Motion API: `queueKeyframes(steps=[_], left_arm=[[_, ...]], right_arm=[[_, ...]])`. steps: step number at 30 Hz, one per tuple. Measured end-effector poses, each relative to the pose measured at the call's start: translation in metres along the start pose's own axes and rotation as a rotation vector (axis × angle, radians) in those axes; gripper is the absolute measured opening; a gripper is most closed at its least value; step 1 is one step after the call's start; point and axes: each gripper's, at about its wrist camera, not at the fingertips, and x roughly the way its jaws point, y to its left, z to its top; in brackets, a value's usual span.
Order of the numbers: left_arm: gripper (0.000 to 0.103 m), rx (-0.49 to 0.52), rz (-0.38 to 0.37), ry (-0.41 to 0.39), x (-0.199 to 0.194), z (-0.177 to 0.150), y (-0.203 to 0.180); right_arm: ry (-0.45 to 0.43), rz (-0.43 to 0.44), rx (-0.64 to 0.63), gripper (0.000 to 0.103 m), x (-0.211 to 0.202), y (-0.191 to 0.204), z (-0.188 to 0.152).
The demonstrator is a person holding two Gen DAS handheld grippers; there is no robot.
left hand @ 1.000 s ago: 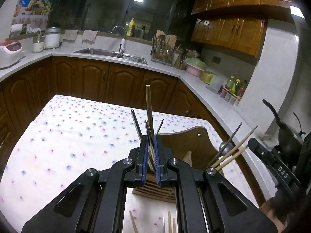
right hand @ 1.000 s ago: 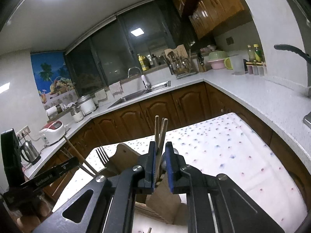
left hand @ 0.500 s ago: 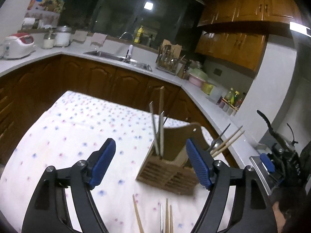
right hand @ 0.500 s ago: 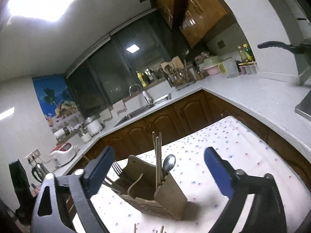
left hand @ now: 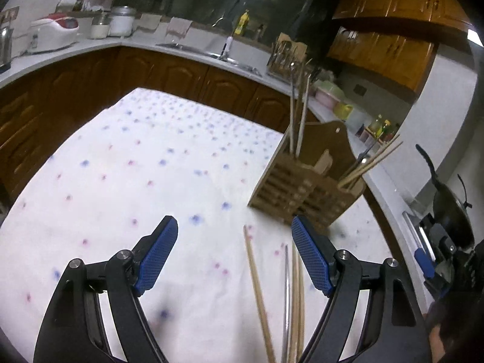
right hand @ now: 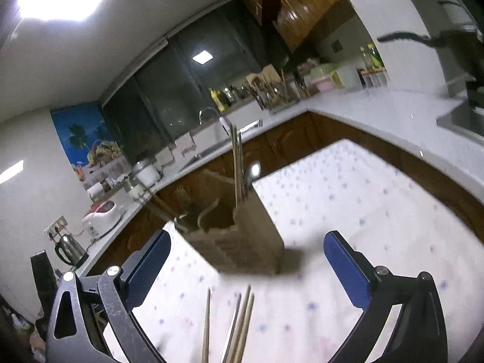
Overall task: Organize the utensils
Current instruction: 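Move both open tools back down to the remaining chopsticks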
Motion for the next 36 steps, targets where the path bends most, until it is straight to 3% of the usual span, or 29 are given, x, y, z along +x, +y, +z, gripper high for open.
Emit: queueKeyframes(steps=[9,20,25,28,30,32,36], left_arm=[[0.079,-0.004,0.031,0.044,-0.005,-0.024,0.017],[0.079,-0.011,0.085,0.112,0.005,-0.042,0.035],[0.079,-0.002,0.096,0.137,0.011,-0.044,0.035],[0.079,0.019,0.097,0.154,0.017,-0.043,0.03],[0.079,0.03,0.094,0.164,0.022,-0.041,0.025],[0.079,0.053,0.092,0.172,0.029,-0.038,0.017],[0.079,0.139,0.095,0.2,0.05,-0.032,-0.007]], right_arm=[[0.094,-0.031,-0.016,0.102,-0.005,0.0,-0.035],[0.232,-0.055,-0.109,0.099,0.018,0.011,-0.067],[0.318,-0.074,-0.164,0.069,0.038,0.02,-0.081],[0.409,-0.087,-0.209,0.052,0.06,0.026,-0.096],[0.461,-0.088,-0.234,0.047,0.073,0.028,-0.105],[0.528,-0.094,-0.263,0.031,0.088,0.03,-0.115],[0.534,-0.111,-0.319,0.02,0.089,0.033,-0.117]])
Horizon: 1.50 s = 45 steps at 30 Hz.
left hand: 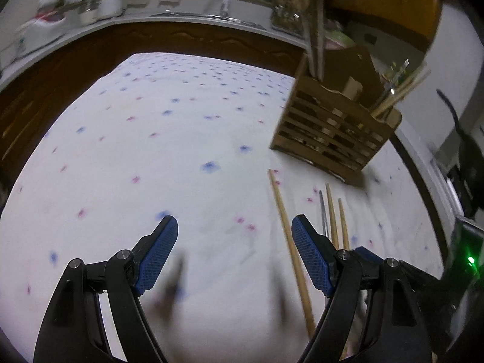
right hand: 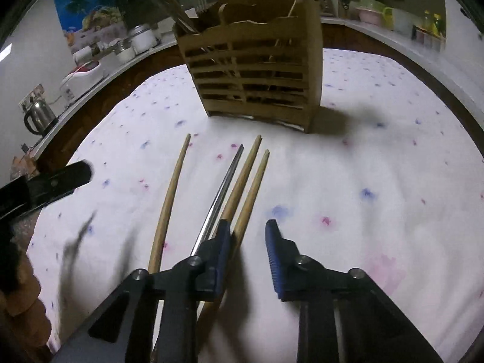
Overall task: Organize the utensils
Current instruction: 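Move both open tools back down to the remaining chopsticks, then grasp a wooden chopstick with the left tool while the right grasps another, then lift the chopsticks with both tools and lower them into the wooden holder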
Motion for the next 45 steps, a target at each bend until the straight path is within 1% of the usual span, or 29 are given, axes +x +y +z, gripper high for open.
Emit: queueKeyframes(steps=[1,4,6,8,9,10,11,13,14,16,19,21,22,24,25,26,30,31,34,36,38,39,40,42,44,45], left_arm=[[0.079,0.021,0.0,0.01,0.006,0.003,-0.006],[0.078,0.086,0.003,0.041,0.023,0.009,-0.025],[0.071,0.125,0.011,0.072,0.037,0.009,-0.035],[0.054,0.154,0.005,0.117,0.052,0.006,-0.042],[0.051,0.16,0.0,0.135,0.055,0.003,-0.043],[0.041,0.163,-0.005,0.153,0.059,0.001,-0.044],[0.036,0.178,0.0,0.149,0.06,-0.004,-0.046],[0.032,0.218,0.005,0.138,0.056,-0.012,-0.05],[0.025,0.234,-0.004,0.139,0.052,-0.017,-0.051],[0.02,0.259,-0.022,0.14,0.044,-0.025,-0.053],[0.02,0.275,-0.077,0.151,0.03,-0.04,-0.049],[0.02,0.262,-0.109,0.164,0.025,-0.041,-0.045],[0.021,0.242,-0.112,0.169,0.024,-0.039,-0.042],[0.027,0.198,-0.107,0.176,0.027,-0.032,-0.035],[0.033,0.174,-0.097,0.176,0.029,-0.026,-0.031],[0.035,0.152,-0.093,0.177,0.032,-0.02,-0.028],[0.035,0.135,-0.077,0.19,0.045,-0.007,-0.03],[0.034,0.139,-0.072,0.195,0.05,-0.004,-0.033],[0.034,0.177,-0.053,0.177,0.058,0.002,-0.042],[0.027,0.209,-0.038,0.165,0.064,0.007,-0.049],[0.012,0.228,-0.027,0.159,0.069,0.01,-0.054],[0.009,0.231,-0.035,0.161,0.069,0.01,-0.055],[0.008,0.231,-0.041,0.161,0.068,0.01,-0.055],[0.007,0.236,-0.05,0.158,0.066,0.007,-0.055],[0.006,0.228,-0.069,0.164,0.061,0.004,-0.052],[0.005,0.225,-0.074,0.164,0.058,0.002,-0.052]], right_arm=[[0.003,0.003,0.003,0.017,-0.002,-0.003,-0.001],[0.004,-0.011,0.008,0.013,-0.011,-0.014,-0.007],[0.004,-0.022,0.023,0.013,-0.02,-0.026,-0.013],[0.008,-0.03,0.04,0.013,-0.03,-0.038,-0.019],[0.01,-0.035,0.044,0.013,-0.033,-0.042,-0.021],[0.011,-0.036,0.049,0.014,-0.038,-0.047,-0.025],[0.013,-0.033,0.052,0.014,-0.039,-0.049,-0.026],[0.014,-0.025,0.062,0.015,-0.043,-0.054,-0.03],[0.012,-0.021,0.067,0.016,-0.045,-0.055,-0.031],[0.006,-0.015,0.085,0.017,-0.044,-0.057,-0.029],[-0.006,-0.018,0.108,0.019,-0.037,-0.06,-0.02],[-0.014,-0.021,0.119,0.021,-0.033,-0.063,-0.015],[-0.015,-0.021,0.126,0.022,-0.031,-0.065,-0.012],[-0.015,-0.028,0.13,0.022,-0.026,-0.066,-0.007],[-0.014,-0.032,0.126,0.022,-0.022,-0.067,-0.003],[-0.014,-0.036,0.123,0.023,-0.021,-0.067,-0.001],[-0.01,-0.047,0.11,0.022,-0.013,-0.067,0.008],[-0.008,-0.05,0.107,0.022,-0.012,-0.067,0.01],[-0.003,-0.068,0.085,0.023,-0.007,-0.064,0.016],[-0.004,-0.078,0.07,0.023,-0.003,-0.061,0.018],[-0.003,-0.088,0.058,0.023,-0.001,-0.058,0.02],[-0.003,-0.092,0.051,0.021,0.0,-0.056,0.02],[-0.005,-0.096,0.041,0.02,0.0,-0.055,0.02],[-0.006,-0.087,0.047,0.01,-0.001,-0.056,0.019],[-0.002,-0.041,0.083,0.007,-0.002,-0.061,0.019],[-0.001,-0.032,0.093,0.007,-0.003,-0.062,0.018]])
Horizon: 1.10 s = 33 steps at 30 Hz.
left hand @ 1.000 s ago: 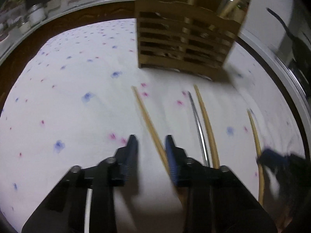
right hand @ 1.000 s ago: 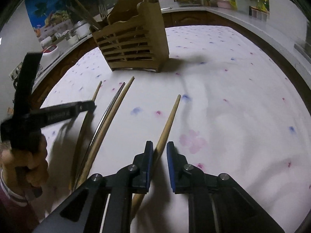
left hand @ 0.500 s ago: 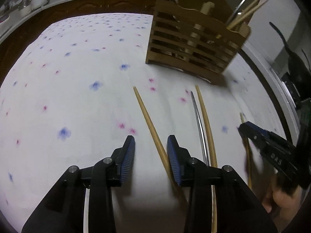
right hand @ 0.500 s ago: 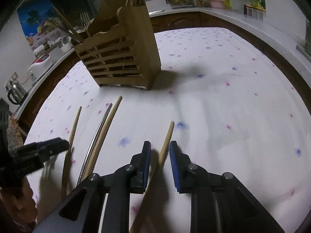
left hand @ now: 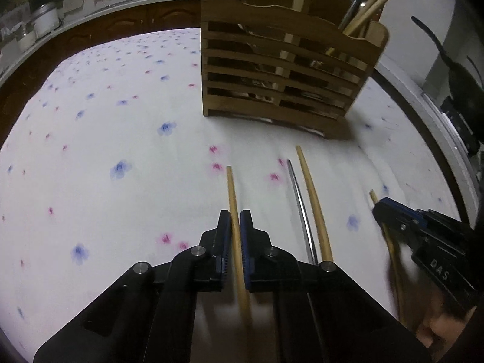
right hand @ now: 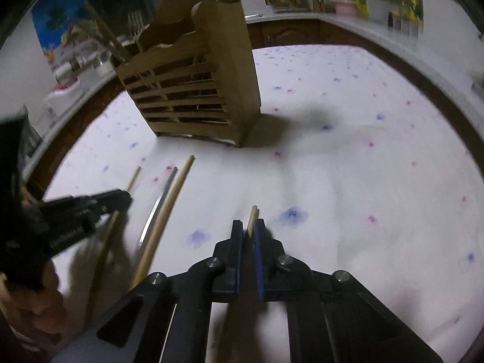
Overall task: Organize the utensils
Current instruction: 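Lift the chopsticks with both tools and lower them into the wooden holder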
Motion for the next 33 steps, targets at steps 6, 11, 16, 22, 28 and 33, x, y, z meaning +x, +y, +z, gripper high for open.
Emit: queueKeyframes(steps=[6,11,16,22,28,33], left_arm=[[0.005,-0.029,-0.046,-0.049,-0.036,-0.013,0.005],[0.005,-0.062,-0.099,-0.13,-0.08,-0.014,0.01],[0.005,-0.063,-0.131,-0.227,-0.129,-0.013,0.013],[0.005,-0.067,-0.146,-0.312,-0.165,-0.01,0.016],[0.005,-0.075,-0.148,-0.355,-0.18,-0.007,0.019],[0.005,-0.07,-0.143,-0.373,-0.186,-0.004,0.018]], right_arm=[[-0.026,0.062,0.018,0.005,-0.02,0.006,-0.008],[-0.111,0.106,0.017,0.005,-0.06,0.013,-0.004],[-0.219,0.132,0.012,0.005,-0.106,0.017,0.007],[-0.347,0.141,0.006,0.005,-0.152,0.022,0.023],[-0.417,0.151,0.007,0.005,-0.173,0.024,0.033],[-0.444,0.157,0.0,0.005,-0.18,0.028,0.038]])
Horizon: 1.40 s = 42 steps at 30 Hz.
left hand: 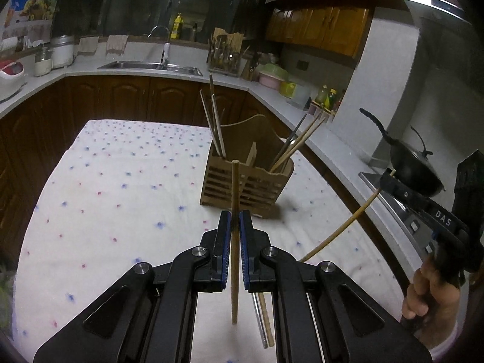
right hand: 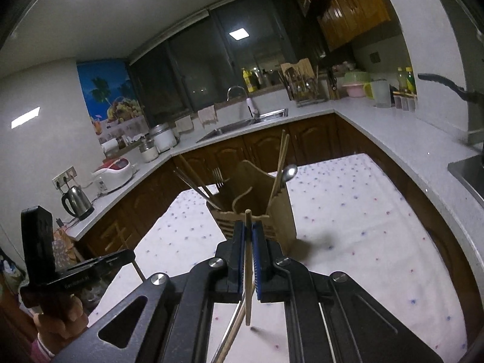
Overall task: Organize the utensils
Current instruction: 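Lift the chopsticks with both tools and lower them into the wooden holder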
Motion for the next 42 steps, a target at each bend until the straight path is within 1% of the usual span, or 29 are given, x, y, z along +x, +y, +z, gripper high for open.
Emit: queueKeyframes(steps=[32,37,42], left_arm=[[0.005,-0.002,0.016,-0.103,-0.003,0.045,0.0],[0.005,0.025,0.015,-0.148,-0.004,0.067,-0.007],[0.005,0.056,0.01,-0.221,-0.003,0.101,-0.019]], right_arm=[[-0.073,0.014,-0.02,0.005,0.008,0.004,0.036],[-0.103,0.011,-0.023,0.005,0.013,0.003,0.051],[-0.16,0.002,-0.033,0.005,0.02,0.005,0.08]])
